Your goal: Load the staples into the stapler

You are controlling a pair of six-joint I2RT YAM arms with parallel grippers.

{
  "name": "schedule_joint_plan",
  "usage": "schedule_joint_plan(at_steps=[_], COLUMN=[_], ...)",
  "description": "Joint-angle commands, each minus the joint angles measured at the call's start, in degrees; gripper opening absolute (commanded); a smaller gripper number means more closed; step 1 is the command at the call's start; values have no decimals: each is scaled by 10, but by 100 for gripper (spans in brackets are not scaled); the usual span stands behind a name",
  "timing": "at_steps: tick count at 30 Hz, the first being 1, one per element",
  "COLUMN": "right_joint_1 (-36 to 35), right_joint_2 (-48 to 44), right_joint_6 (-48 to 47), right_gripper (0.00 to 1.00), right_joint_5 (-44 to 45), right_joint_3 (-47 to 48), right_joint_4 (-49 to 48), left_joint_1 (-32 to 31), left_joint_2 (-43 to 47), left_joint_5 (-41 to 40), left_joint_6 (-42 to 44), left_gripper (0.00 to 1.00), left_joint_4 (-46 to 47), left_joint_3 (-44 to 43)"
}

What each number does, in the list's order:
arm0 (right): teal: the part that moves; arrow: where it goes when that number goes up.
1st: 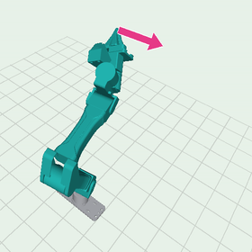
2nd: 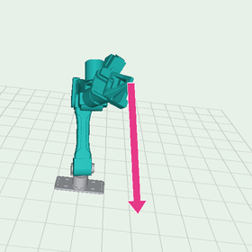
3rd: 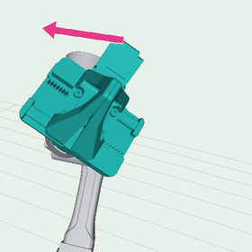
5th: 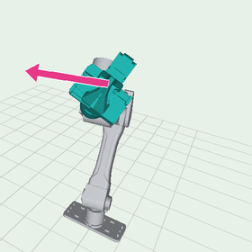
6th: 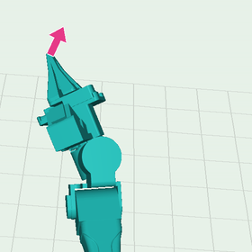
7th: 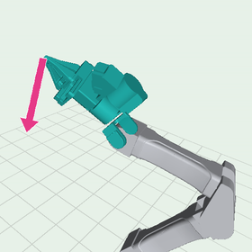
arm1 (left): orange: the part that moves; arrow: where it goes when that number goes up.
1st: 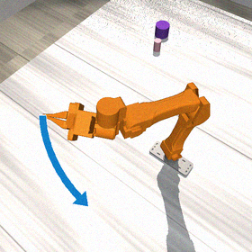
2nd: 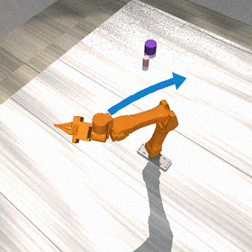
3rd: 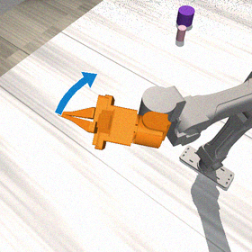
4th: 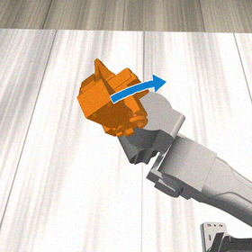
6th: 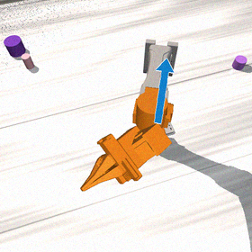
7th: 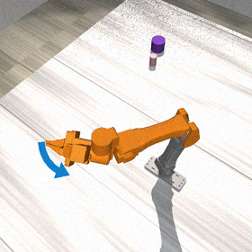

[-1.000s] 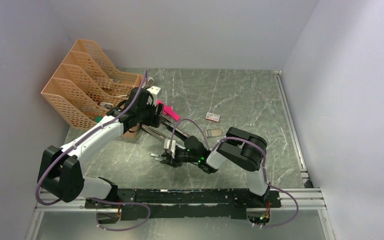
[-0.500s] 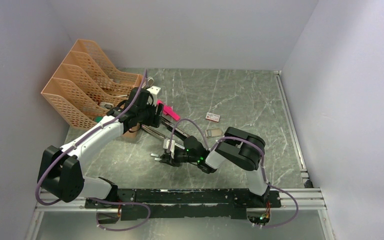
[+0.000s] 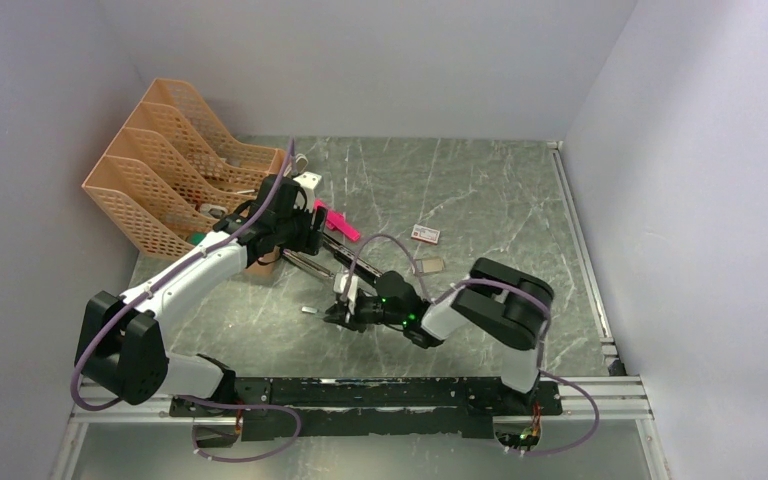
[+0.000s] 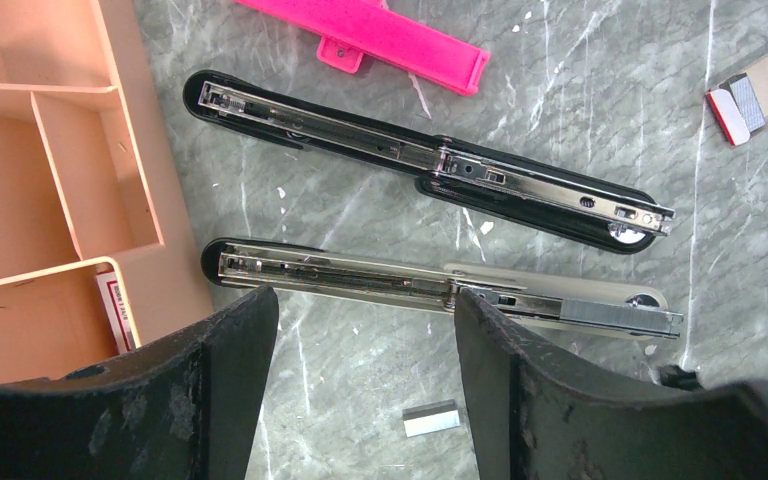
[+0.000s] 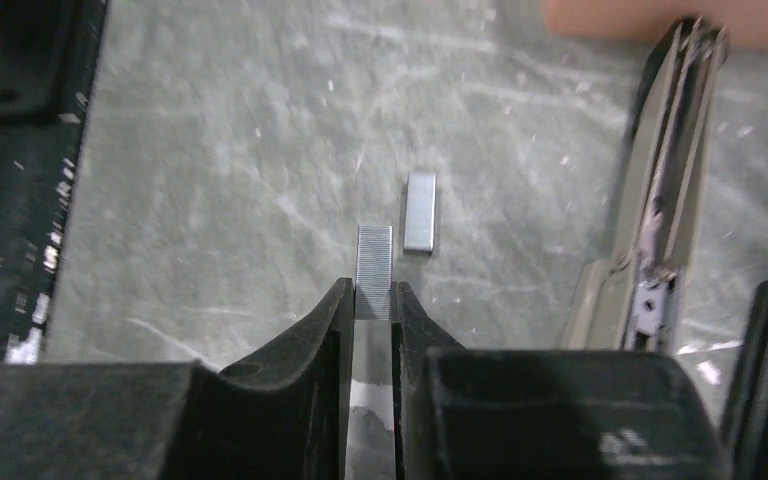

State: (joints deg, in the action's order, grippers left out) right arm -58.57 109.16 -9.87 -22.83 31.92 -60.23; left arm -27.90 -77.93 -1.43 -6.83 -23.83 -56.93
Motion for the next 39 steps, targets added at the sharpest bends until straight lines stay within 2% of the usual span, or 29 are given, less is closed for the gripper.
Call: schedule_joint_plan(at_steps=[1, 8, 10, 13, 18, 23, 31, 39], right_joint_1=[4, 51, 77, 112, 144, 179, 201, 201], right_joint_2=[-94, -244, -269, -287, -261, -226, -198, -175], right_joint_6=[8, 17, 14, 22, 29, 57, 26, 21], right_gripper=[0, 0, 0, 0, 0, 0, 0, 0], right_joint_5=[7, 69, 85, 98, 107, 80, 45, 49], right_joint_3=[-10, -67, -64, -66, -44, -17, 78, 124], right_joint_4=[26, 116, 161, 165, 160, 157, 314, 383], left_joint_1=[3, 4, 3, 4, 4, 5, 9, 12], left_joint_2=[5, 3, 2, 1, -3, -8, -19, -37], left_joint_5=[-14, -22, -25, -24, -26, -31, -31, -31], left_joint_6=[1, -2, -2, -1, 0, 1, 4, 7], left_gripper=[69, 69, 69, 69, 69, 70, 70, 69], left_joint_4=[9, 8, 7, 8, 7, 8, 11, 12], left_joint_3=[2, 1, 1, 1, 3, 3, 3, 3])
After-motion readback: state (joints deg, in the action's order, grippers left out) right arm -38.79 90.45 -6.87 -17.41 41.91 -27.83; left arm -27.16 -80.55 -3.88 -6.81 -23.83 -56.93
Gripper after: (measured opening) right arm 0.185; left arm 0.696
